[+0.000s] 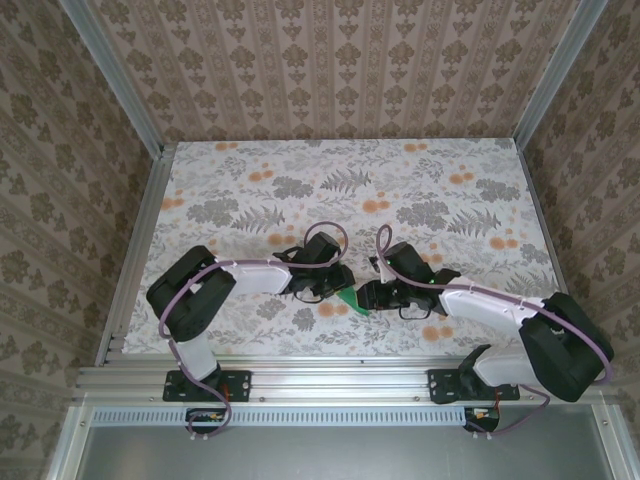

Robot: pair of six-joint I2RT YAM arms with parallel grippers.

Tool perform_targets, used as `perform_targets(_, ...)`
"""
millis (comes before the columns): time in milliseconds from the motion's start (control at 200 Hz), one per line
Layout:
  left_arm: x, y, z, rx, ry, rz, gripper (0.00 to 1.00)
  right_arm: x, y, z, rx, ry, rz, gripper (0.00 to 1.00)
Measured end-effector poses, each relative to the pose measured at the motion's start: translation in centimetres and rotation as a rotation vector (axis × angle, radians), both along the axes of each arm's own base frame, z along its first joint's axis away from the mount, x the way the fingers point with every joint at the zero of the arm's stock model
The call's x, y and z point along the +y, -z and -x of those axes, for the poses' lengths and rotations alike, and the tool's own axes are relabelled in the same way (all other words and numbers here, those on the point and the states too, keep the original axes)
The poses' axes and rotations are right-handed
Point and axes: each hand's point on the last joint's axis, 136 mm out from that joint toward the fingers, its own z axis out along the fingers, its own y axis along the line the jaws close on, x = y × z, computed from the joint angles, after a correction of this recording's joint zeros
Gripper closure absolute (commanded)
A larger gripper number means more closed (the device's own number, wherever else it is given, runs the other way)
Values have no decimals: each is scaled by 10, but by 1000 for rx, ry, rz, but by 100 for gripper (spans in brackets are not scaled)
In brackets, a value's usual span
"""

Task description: Fold a paper plane with a square sheet of paper (pick it up from the middle)

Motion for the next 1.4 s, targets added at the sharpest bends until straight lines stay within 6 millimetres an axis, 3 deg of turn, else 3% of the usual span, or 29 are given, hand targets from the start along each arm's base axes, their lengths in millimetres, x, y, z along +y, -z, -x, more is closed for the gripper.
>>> perform_targets(225,0,0,0,-5,7,-2,66,4,15,3,84,-18,26,81)
perform_targets(740,0,-1,0,-7,14,-7,66,-6,17,5,89,-56,94,70)
perform_targets(1090,0,0,0,-5,18,-13,66,0,22,8,116,-95,81,80)
perform_targets(1400,1,0,1,-4,20,-17,66,2,27,8,128,-111,82,79)
